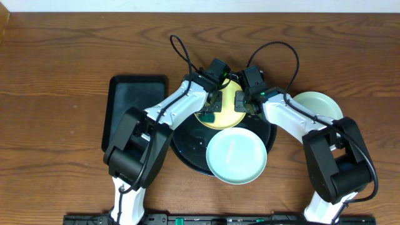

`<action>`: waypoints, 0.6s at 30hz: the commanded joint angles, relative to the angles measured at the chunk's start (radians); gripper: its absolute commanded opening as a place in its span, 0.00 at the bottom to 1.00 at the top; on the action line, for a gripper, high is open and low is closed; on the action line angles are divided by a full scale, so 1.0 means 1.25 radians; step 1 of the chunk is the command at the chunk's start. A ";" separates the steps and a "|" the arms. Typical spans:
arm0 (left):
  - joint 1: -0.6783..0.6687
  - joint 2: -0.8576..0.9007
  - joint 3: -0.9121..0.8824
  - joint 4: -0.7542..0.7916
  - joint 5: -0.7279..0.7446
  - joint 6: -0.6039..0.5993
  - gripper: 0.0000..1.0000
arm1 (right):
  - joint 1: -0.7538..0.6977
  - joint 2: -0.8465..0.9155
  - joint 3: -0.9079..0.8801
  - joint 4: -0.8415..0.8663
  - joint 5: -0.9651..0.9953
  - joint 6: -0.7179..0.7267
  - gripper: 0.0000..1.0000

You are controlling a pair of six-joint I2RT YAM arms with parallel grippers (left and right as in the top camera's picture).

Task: Clean dirty plates on tray and stack at the side
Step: 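Scrub the yellow plate with the sponge while the right gripper holds its rim, then move the sponge back over the small black tray with the left gripper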

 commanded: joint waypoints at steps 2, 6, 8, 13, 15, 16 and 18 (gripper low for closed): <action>0.026 -0.058 0.040 -0.024 -0.016 0.018 0.07 | -0.001 0.007 -0.012 -0.007 0.017 -0.003 0.01; 0.056 -0.141 0.057 -0.025 -0.017 0.045 0.07 | -0.004 0.007 -0.012 -0.007 -0.029 -0.021 0.01; 0.075 -0.184 0.057 -0.030 -0.020 0.050 0.07 | -0.010 0.007 -0.012 -0.009 -0.083 -0.021 0.03; 0.155 -0.284 0.057 -0.083 -0.020 0.054 0.07 | -0.018 0.007 -0.012 -0.025 -0.169 0.035 0.28; 0.193 -0.305 0.057 -0.121 -0.020 0.057 0.07 | -0.015 0.007 -0.012 -0.046 -0.169 0.076 0.34; 0.213 -0.310 0.057 -0.143 -0.020 0.064 0.08 | -0.013 0.007 -0.012 -0.058 -0.168 0.094 0.35; 0.245 -0.312 0.057 -0.181 -0.020 0.082 0.07 | -0.010 0.007 -0.012 -0.071 -0.168 0.110 0.32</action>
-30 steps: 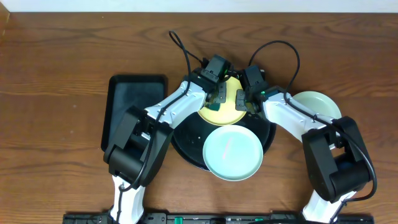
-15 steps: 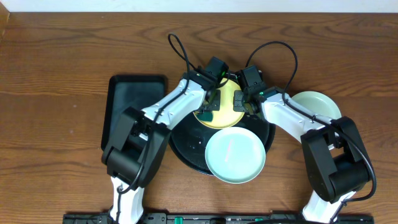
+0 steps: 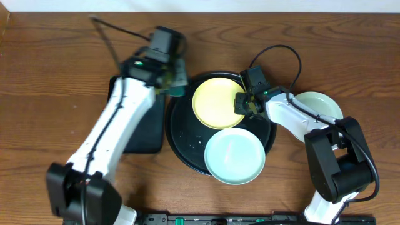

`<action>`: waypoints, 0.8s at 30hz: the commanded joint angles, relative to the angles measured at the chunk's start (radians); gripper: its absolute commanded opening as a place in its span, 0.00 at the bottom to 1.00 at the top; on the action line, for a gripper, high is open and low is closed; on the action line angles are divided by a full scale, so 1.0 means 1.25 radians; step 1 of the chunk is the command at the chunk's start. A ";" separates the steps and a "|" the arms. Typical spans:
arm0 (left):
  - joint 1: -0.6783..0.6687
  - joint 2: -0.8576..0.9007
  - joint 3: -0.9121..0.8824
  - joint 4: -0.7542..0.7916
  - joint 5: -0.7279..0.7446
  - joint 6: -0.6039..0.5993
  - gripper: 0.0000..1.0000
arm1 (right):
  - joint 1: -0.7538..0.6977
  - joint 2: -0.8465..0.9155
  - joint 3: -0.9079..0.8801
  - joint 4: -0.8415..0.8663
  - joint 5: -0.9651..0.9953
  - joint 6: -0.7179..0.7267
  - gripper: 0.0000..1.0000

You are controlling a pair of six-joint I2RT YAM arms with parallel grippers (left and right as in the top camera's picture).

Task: Clean dirty plates on tray and stack at the side
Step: 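Move the sponge back over the small black tray with the left gripper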

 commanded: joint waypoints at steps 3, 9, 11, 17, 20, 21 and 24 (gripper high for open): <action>0.088 0.005 0.005 -0.085 -0.013 0.052 0.07 | 0.006 0.008 -0.012 -0.020 -0.033 0.066 0.10; 0.139 0.005 0.004 -0.113 -0.013 0.058 0.08 | 0.004 0.000 -0.002 0.000 -0.043 0.061 0.01; 0.143 0.005 0.004 -0.114 -0.013 0.058 0.07 | 0.004 -0.017 0.011 -0.001 -0.061 0.016 0.01; 0.143 0.005 0.004 -0.114 -0.013 0.058 0.08 | 0.014 -0.119 0.050 -0.055 0.000 -0.096 0.01; 0.143 0.005 0.004 -0.114 -0.013 0.058 0.08 | 0.037 -0.174 0.055 -0.079 0.098 -0.138 0.01; 0.143 0.005 0.004 -0.114 -0.013 0.058 0.08 | 0.049 -0.194 0.055 -0.088 0.140 -0.153 0.01; 0.143 0.005 0.004 -0.114 -0.013 0.058 0.07 | 0.087 -0.241 0.055 -0.115 0.266 -0.186 0.01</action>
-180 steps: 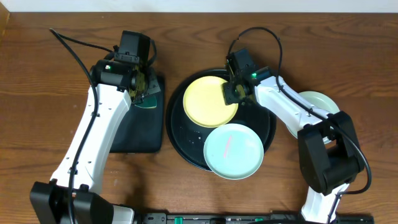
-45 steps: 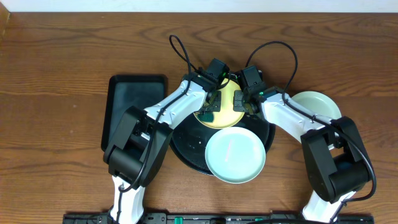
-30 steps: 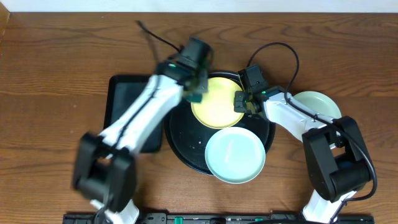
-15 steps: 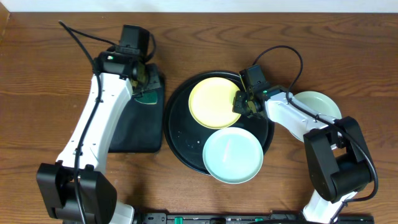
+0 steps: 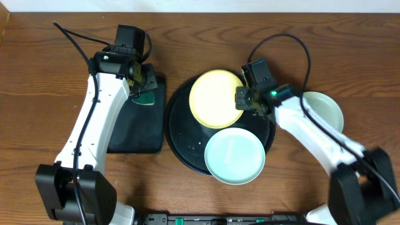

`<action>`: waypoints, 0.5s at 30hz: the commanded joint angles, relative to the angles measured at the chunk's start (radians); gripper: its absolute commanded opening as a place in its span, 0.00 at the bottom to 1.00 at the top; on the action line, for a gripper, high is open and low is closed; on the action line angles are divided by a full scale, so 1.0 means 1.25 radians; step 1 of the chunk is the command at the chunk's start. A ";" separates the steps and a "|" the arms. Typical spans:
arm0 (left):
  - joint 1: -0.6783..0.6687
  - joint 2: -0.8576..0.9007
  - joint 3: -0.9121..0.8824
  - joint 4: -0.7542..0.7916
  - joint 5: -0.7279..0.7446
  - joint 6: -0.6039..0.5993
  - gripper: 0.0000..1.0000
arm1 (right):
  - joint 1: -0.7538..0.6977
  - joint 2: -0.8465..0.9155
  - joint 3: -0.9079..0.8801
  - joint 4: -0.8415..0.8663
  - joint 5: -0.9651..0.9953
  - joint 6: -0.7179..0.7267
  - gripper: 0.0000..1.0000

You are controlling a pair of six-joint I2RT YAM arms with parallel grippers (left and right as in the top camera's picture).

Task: Clean dirty plates on tray and stack at the side
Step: 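Move the sponge back over the small black tray with the left gripper, then lift the yellow plate with the right gripper and stack it on the mint plate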

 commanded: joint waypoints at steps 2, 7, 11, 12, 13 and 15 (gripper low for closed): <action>0.002 0.000 0.004 -0.001 -0.007 0.016 0.07 | 0.067 -0.072 0.017 -0.028 0.245 -0.081 0.01; 0.002 0.000 0.004 -0.001 -0.007 0.016 0.08 | 0.164 -0.110 0.017 -0.030 0.501 -0.095 0.01; 0.002 0.000 0.004 -0.001 -0.007 0.016 0.07 | 0.240 -0.113 0.017 -0.021 0.691 -0.133 0.01; 0.002 0.000 0.004 -0.001 -0.007 0.016 0.07 | 0.255 -0.113 0.017 -0.017 0.726 -0.149 0.01; 0.002 0.000 0.004 -0.001 -0.007 0.016 0.07 | 0.273 -0.113 0.017 -0.013 0.768 -0.168 0.01; 0.002 0.000 0.004 -0.001 -0.007 0.016 0.07 | 0.306 -0.113 0.017 0.000 0.859 -0.192 0.01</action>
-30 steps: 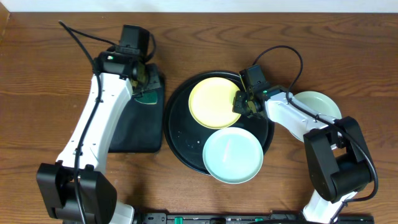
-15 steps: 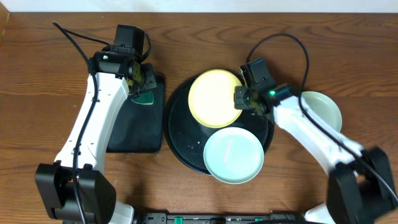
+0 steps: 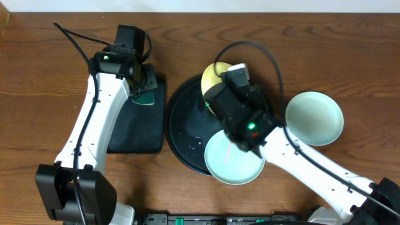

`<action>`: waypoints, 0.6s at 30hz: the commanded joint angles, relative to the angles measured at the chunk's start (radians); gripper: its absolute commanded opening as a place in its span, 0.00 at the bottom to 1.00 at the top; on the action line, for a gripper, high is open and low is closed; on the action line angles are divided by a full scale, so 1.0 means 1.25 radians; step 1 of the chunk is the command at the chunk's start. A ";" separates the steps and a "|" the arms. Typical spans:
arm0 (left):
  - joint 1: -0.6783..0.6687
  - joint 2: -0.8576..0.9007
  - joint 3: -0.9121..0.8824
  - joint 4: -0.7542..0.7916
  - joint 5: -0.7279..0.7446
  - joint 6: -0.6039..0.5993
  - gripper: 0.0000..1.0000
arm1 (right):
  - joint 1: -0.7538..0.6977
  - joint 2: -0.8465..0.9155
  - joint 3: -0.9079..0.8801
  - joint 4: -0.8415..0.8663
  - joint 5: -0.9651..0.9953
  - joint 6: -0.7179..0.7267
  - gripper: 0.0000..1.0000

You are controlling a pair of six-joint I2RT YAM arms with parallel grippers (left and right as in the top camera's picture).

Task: Clean dirty plates on tray and stack at the side
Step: 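Lift the yellow plate with the right gripper and stack it on the mint plate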

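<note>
A yellow plate (image 3: 214,77) shows only in part at the back of the round black tray (image 3: 184,134). My right arm (image 3: 240,112) is raised close to the camera and covers the rest of the plate. The right gripper's fingers are hidden under the wrist, at the plate's rim. A pale green plate (image 3: 232,161) lies at the tray's front. Another pale green plate (image 3: 314,117) rests on the table to the right. My left gripper (image 3: 143,89) is down over the black rectangular tray (image 3: 131,128), holding a green sponge (image 3: 145,99).
The wooden table (image 3: 56,56) extends around both trays. The left arm runs from the front left up to the rectangular tray. The right arm crosses the front right of the table and hangs over the round tray. Cables loop above both wrists.
My right arm has risen toward the camera and swung left over the round tray, and it now covers most of the yellow plate. The left arm and the sponge have not moved.
Both grippers were at the yellow plate, the left one pressing the sponge on it, the right one at its rim. The left gripper then held the sponge beside the round tray, later down on the rectangular tray. The right stayed at the plate's rim and now stands raised.
</note>
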 commanded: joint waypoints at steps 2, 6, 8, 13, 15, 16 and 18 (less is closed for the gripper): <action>0.002 0.000 0.004 -0.001 -0.007 0.016 0.08 | 0.065 -0.017 0.013 0.027 0.301 -0.071 0.01; 0.002 0.000 0.004 -0.001 -0.007 0.016 0.07 | 0.101 -0.017 0.013 0.080 0.414 -0.121 0.01; 0.002 0.000 0.004 -0.001 -0.007 0.016 0.07 | 0.109 -0.017 0.013 0.107 0.450 -0.151 0.01; 0.002 0.000 0.004 -0.002 -0.007 0.016 0.07 | 0.114 -0.017 0.013 0.148 0.469 -0.192 0.01; 0.002 0.000 0.004 -0.002 -0.007 0.016 0.07 | 0.114 -0.017 0.013 0.148 0.462 -0.192 0.01; 0.002 0.000 0.004 -0.002 -0.007 0.016 0.08 | 0.114 -0.017 0.013 0.148 0.453 -0.191 0.01; 0.002 0.000 0.004 -0.002 -0.007 0.016 0.07 | 0.111 -0.017 0.013 0.141 0.407 -0.179 0.01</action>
